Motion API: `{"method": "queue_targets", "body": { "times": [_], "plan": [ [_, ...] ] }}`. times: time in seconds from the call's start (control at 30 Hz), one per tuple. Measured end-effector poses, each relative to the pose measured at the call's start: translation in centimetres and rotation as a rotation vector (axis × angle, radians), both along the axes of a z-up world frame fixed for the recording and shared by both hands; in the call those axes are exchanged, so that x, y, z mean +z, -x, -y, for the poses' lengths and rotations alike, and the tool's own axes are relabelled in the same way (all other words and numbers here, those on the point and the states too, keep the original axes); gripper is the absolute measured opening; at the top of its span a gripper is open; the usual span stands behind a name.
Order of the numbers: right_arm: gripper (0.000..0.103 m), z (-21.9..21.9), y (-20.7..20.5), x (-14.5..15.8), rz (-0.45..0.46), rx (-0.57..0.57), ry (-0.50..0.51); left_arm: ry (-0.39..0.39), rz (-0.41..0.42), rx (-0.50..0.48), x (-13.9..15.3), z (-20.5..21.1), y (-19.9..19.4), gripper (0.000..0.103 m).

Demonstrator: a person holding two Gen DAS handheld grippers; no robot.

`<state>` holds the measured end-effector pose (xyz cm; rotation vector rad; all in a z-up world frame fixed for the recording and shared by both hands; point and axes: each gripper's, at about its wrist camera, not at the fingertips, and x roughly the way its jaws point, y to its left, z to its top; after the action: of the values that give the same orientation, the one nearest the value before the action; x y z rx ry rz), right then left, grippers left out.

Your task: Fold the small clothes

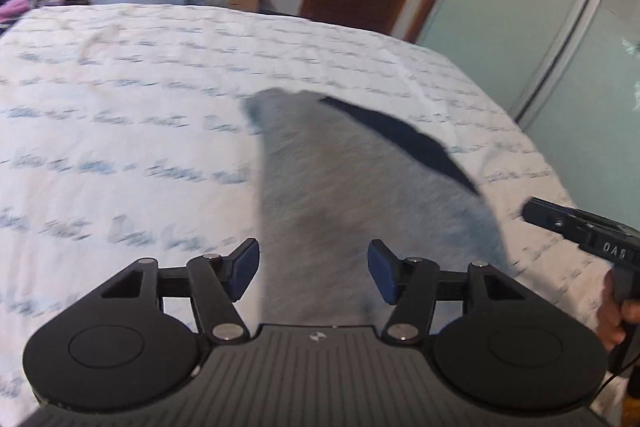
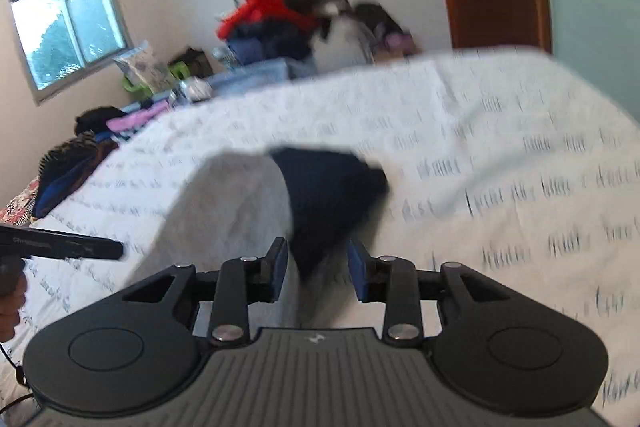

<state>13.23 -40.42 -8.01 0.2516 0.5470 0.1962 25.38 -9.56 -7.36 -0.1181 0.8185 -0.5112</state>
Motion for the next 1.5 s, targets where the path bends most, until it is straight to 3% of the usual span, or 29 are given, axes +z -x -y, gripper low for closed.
{"method": "queue_targets", "body": {
  "times": [0.07, 0.13, 0.23, 0.3, 0.37, 0.43, 0.53, 0.7, 0.93, 1.17, 1.27, 1.5],
  "plan": [
    [0.033, -1.4, -1.3, 0.2, 0.007, 0.068, -0.012, 0.01, -0.009, -0.007, -0.8, 2.2, -1.0, 0.062],
    [0.033, -2.9, -3.2, -1.0, -0.04, 0.121, -0.019, -0.059, -0.013, 0.017, -2.1, 3.9, -1.8, 0.062],
    [0.032, -4.7, -5.4, -4.2, -0.159, 0.052, 0.107, -0.149, 0.002, 0.049, -3.5, 4.7, -1.7, 0.063],
    [0.033, -5.0, -4.0, -4.6, -0.12, 0.009, 0.169, -0.193, 0.041, 0.053, -3.4, 4.8, -0.8, 0.067],
    [0.035, -5.1, -2.3, -3.8, -0.077, 0.02, 0.121, -0.246, 0.078, 0.065, -3.2, 5.1, 0.1, 0.074],
    [0.045, -5.7, -1.1, -3.3, -0.057, 0.03, 0.091, -0.283, 0.104, 0.08, -3.1, 5.4, 0.8, 0.077],
    [0.056, -7.4, -0.3, -3.3, -0.047, 0.037, 0.13, -0.287, 0.101, 0.092, -3.2, 5.6, 1.9, 0.083],
    [0.061, -8.5, -0.3, -4.3, -0.098, 0.034, 0.143, -0.333, 0.112, 0.116, -3.7, 5.7, 3.5, 0.091],
    [0.074, -8.8, 0.3, -4.7, -0.115, 0.015, 0.162, -0.315, 0.091, 0.149, -4.0, 5.0, 4.8, 0.093],
    [0.075, -8.7, 1.5, -4.5, -0.118, -0.027, 0.161, -0.306, 0.082, 0.171, -4.3, 4.4, 5.6, 0.094],
    [0.085, -9.0, 2.4, -4.1, -0.114, -0.053, 0.183, -0.303, 0.086, 0.184, -4.3, 4.2, 6.0, 0.094],
    [0.086, -10.0, 4.0, -3.5, -0.101, -0.029, 0.192, -0.303, 0.085, 0.206, -4.4, 3.6, 6.9, 0.095]
  ]
}}
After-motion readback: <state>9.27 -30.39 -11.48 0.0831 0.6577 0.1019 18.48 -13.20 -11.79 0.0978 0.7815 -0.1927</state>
